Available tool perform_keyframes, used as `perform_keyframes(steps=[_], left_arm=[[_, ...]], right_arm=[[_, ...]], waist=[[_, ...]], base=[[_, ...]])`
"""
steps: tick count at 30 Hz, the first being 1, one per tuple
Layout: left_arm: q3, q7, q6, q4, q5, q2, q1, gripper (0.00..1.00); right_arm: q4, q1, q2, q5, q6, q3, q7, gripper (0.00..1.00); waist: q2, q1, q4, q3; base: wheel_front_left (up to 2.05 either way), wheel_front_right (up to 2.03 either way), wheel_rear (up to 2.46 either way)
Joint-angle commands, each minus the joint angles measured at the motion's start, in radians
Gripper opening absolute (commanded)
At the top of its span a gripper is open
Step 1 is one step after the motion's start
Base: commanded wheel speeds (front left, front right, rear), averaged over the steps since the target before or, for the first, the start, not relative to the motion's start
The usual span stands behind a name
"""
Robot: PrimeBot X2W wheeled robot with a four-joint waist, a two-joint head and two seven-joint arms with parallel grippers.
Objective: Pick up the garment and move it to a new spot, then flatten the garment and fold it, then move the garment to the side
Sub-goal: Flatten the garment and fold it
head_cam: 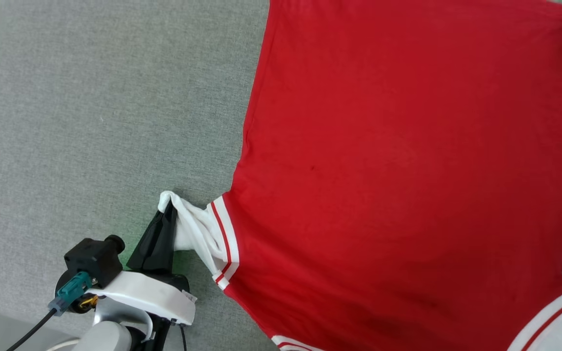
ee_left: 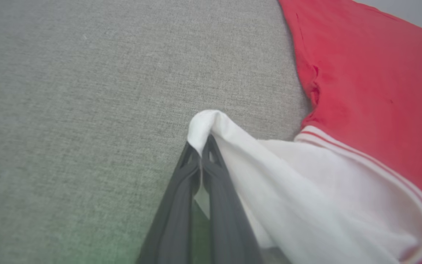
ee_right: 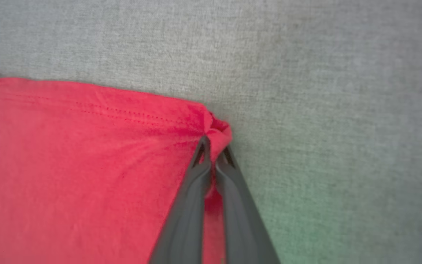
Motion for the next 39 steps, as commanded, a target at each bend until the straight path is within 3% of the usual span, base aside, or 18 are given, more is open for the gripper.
perform_keyframes(steps=[1,11,14,22,31,34,35,36,37,39], left_arm=[[0.002,-0.006,0.0,0.018,0.001,0.0,-0.012,0.0],[0.014,-0.003,0.013,0.064,-0.01,0.025,0.04,0.0],[0.024,0.004,0.023,0.066,-0.018,0.041,0.067,0.0],[0.051,0.04,0.069,0.04,-0.04,0.096,0.176,0.0],[0.064,0.089,0.095,0.05,-0.074,0.136,0.269,0.0],[0.069,0.094,0.1,0.044,-0.079,0.144,0.279,0.0],[0.07,0.097,0.101,0.042,-0.078,0.146,0.282,0.0],[0.071,0.097,0.103,0.039,-0.079,0.147,0.284,0.0],[0.073,0.099,0.105,0.036,-0.08,0.148,0.285,0.0],[0.073,0.102,0.111,0.031,-0.078,0.152,0.281,0.0]], right_arm=[[0.015,0.053,-0.001,-0.01,-0.001,0.019,0.005,0.0],[-0.105,0.08,-0.099,0.063,-0.001,0.193,-0.015,0.0],[-0.174,0.141,-0.161,0.121,-0.001,0.252,-0.005,0.0],[-0.414,0.507,-0.271,0.26,-0.001,0.318,0.039,0.0],[-0.591,1.027,-0.257,0.327,-0.001,0.279,0.068,0.0],[-0.616,1.148,-0.212,0.344,-0.001,0.254,0.062,0.0],[-0.623,1.175,-0.195,0.353,-0.001,0.239,0.057,0.13],[-0.633,1.197,-0.181,0.353,-0.001,0.227,0.049,0.39],[-0.642,1.211,-0.17,0.357,-0.001,0.215,0.04,1.0],[-0.664,1.22,-0.149,0.361,-0.001,0.187,0.009,1.0]], waist=[[-0.0001,-0.0001,-0.006,-0.027],[-0.0001,-0.0001,-0.071,-0.182],[-0.0001,-0.0001,-0.104,-0.244],[-0.0001,-0.0001,-0.223,-0.377],[-0.0001,-0.0001,-0.324,-0.465],[-0.0001,-0.0001,-0.337,-0.469],[-0.0001,-0.0001,-0.339,-0.468],[-0.0001,-0.0001,-0.341,-0.468],[-0.0001,-0.0001,-0.342,-0.465],[-0.0001,-0.0001,-0.346,-0.454]], base=[[0.0,0.0,0.0],[0.0,0.0,0.0],[0.0,0.0,0.0],[0.0,0.0,0.0],[0.0,0.0,0.0],[0.0,0.0,0.0],[0.0,0.0,0.0],[0.0,0.0,0.0],[0.0,0.0,0.0],[0.0,0.0,0.0]])
